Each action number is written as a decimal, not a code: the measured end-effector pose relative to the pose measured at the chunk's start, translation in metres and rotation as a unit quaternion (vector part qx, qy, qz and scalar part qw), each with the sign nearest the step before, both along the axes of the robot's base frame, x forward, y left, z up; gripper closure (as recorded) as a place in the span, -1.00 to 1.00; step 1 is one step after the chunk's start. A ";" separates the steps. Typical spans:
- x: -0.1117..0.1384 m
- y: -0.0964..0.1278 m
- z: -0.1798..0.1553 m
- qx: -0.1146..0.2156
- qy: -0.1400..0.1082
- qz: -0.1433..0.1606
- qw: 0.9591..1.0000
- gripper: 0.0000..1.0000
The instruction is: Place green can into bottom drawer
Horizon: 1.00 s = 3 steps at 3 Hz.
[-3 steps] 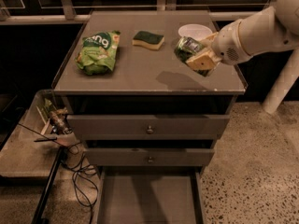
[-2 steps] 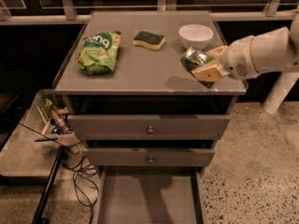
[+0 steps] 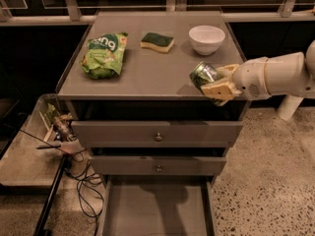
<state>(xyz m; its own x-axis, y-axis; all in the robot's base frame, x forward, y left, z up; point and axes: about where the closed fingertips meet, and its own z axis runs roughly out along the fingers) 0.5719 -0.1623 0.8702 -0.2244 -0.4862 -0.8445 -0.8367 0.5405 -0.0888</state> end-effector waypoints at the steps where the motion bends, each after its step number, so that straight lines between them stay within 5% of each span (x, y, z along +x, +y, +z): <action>1: 0.006 0.009 -0.006 0.010 0.016 0.010 1.000 1.00; 3: -0.033 0.021 -0.051 0.076 0.056 -0.013 0.995 1.00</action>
Offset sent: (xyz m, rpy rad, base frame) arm -0.0296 0.0214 -0.0607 0.1908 0.1381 -0.0238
